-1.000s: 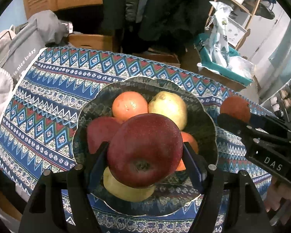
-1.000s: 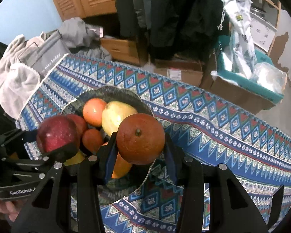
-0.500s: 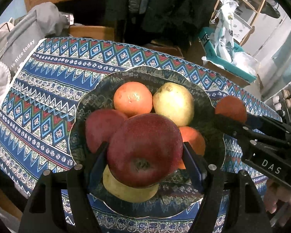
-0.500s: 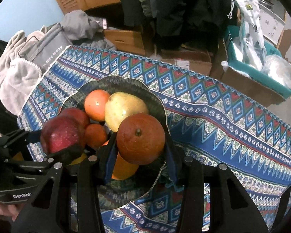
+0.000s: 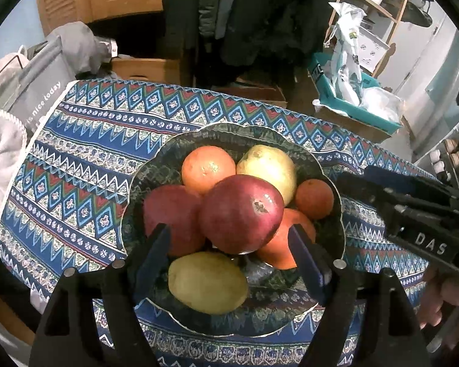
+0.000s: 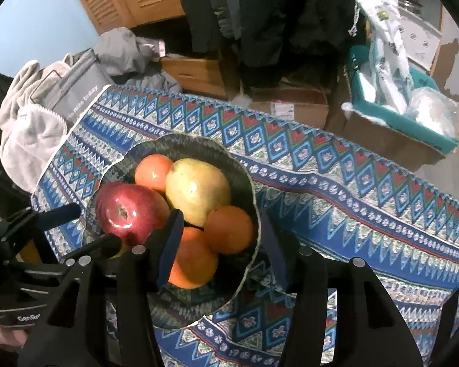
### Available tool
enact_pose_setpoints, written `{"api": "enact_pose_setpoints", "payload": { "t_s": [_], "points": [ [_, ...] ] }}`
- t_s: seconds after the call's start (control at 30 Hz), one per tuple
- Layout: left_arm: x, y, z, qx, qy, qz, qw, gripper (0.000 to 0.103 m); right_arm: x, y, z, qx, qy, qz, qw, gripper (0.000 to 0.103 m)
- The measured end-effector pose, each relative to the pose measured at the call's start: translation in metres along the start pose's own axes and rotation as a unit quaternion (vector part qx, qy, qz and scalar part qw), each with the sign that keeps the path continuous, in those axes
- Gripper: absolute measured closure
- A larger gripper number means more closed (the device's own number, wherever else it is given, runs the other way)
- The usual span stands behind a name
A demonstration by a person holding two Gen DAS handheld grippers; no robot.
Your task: Organize fruits
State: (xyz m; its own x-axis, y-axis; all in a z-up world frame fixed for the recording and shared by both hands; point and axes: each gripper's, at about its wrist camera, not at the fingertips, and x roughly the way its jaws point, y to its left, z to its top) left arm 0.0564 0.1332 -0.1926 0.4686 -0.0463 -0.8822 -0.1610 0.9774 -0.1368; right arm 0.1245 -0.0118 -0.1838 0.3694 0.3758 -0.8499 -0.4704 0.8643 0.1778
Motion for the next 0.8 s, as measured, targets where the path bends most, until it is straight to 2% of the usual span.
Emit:
{"api": "enact_pose_setpoints", "payload": {
  "t_s": [0.27, 0.7, 0.8],
  "points": [
    [-0.023, -0.006, 0.003, 0.003, -0.023, -0.001, 0.9997, 0.023, -0.042, 0.006, 0.004, -0.017, -0.047, -0.036, 0.998, 0.046],
    [-0.079, -0.023, 0.008, 0.022, -0.08, -0.011, 0.9965, 0.022, -0.112, 0.003, 0.002, -0.003, -0.113, -0.058, 0.992, 0.043],
    [-0.092, -0.027, 0.01, 0.03, -0.098, -0.004, 0.9947, 0.016, -0.126, 0.0, 0.0, 0.003, -0.126, -0.06, 0.99, 0.043]
  ]
}}
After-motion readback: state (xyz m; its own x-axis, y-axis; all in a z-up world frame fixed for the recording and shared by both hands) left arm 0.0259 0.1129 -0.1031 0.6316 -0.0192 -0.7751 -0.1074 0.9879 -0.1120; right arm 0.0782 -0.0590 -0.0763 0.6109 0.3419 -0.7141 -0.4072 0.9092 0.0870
